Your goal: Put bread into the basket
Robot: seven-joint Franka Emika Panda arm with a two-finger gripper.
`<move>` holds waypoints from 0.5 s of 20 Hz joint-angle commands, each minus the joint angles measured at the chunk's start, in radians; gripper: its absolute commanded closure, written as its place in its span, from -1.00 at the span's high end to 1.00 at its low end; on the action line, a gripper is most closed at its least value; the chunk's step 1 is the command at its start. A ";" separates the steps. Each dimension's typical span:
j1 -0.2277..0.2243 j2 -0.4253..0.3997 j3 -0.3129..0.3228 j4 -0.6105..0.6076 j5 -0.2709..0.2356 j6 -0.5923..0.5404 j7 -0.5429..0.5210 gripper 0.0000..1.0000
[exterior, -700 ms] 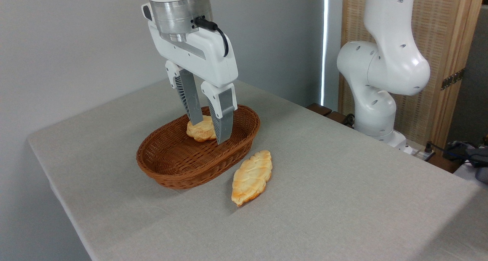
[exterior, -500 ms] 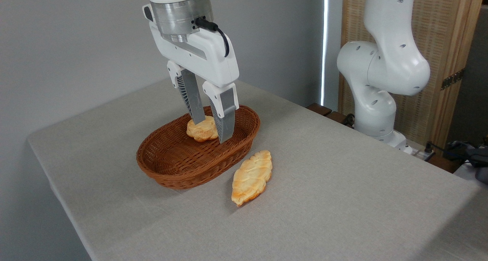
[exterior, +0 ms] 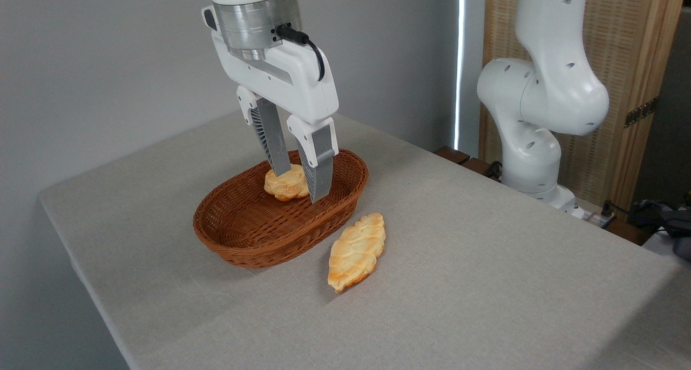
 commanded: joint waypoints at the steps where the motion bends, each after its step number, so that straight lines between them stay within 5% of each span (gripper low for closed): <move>1: -0.002 -0.010 -0.001 -0.001 -0.012 -0.037 0.011 1.00; 10: -0.002 -0.009 -0.007 -0.001 -0.012 -0.080 0.011 1.00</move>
